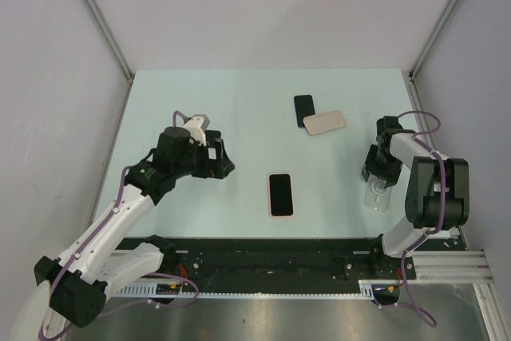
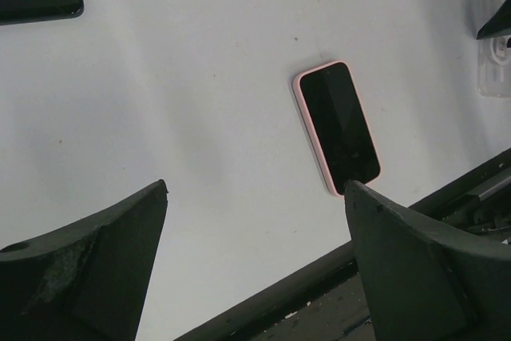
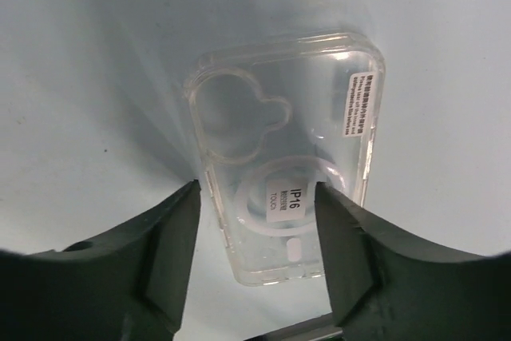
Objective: Put the phone into the phone case
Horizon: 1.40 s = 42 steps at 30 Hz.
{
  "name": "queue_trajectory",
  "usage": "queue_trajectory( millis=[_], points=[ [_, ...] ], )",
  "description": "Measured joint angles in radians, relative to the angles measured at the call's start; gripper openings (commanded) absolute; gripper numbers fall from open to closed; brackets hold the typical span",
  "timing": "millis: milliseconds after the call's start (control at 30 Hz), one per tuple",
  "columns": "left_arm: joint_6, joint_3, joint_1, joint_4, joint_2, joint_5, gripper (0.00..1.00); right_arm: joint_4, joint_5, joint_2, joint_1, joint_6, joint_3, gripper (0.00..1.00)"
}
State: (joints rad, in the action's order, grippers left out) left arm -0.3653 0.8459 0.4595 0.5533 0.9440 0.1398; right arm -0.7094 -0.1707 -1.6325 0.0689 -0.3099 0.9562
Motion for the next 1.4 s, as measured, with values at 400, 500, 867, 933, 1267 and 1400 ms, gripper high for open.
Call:
queue_trajectory(
  millis=[400,500,867,933,1267,1400],
  points=[
    [-0.003,-0.028,-0.001,-0.054,0.000,0.111,0.91,0.029,0.188,0.029,-0.012,0.010,0.002,0.80],
    [-0.008,-0.046,-0.001,-0.066,0.000,0.138,0.91,0.029,0.158,0.030,-0.012,0.007,0.008,0.85],
    [-0.008,-0.049,-0.001,-0.072,-0.004,0.153,0.92,0.009,0.012,0.029,0.005,0.059,0.021,1.00],
    [-0.008,-0.049,-0.001,-0.072,-0.004,0.153,0.92,0.010,0.002,0.019,0.017,0.071,0.021,1.00],
    [-0.008,-0.049,-0.001,-0.072,-0.004,0.152,0.92,0.012,0.077,-0.048,0.051,0.103,0.047,0.92],
    [-0.009,-0.049,-0.002,-0.072,-0.004,0.152,0.92,0.014,0.089,-0.049,0.051,0.101,0.047,0.79]
  ],
)
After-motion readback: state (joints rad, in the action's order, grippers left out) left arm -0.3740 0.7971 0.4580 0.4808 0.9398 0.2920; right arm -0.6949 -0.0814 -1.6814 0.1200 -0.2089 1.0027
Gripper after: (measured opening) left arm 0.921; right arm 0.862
